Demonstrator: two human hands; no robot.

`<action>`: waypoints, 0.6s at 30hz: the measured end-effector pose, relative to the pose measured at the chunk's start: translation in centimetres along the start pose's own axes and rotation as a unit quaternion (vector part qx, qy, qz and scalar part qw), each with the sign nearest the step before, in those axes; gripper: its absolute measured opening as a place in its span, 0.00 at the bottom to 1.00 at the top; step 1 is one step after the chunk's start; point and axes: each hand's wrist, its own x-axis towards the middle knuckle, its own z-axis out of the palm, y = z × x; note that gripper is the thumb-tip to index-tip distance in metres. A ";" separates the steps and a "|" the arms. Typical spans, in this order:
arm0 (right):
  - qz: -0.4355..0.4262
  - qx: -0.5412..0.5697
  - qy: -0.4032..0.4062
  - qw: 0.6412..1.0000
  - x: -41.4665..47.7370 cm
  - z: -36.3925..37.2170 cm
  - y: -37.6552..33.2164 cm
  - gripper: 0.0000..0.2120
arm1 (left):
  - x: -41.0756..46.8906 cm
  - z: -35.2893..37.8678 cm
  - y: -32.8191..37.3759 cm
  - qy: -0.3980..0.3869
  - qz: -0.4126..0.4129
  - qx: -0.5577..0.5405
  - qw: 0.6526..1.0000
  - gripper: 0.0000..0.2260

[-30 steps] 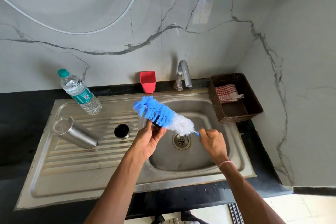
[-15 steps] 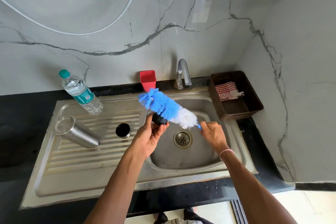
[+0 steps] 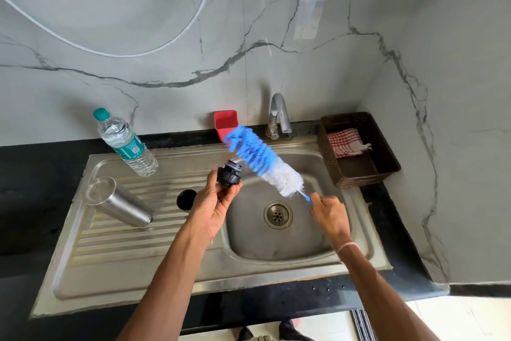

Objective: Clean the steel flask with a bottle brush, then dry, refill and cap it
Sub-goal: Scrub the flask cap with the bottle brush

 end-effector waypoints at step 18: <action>0.057 -0.080 -0.016 0.995 -3.5 -1.6 0.7 0.23 | -0.8 0.1 0.2 -0.018 0.071 0.105 0.992 0.16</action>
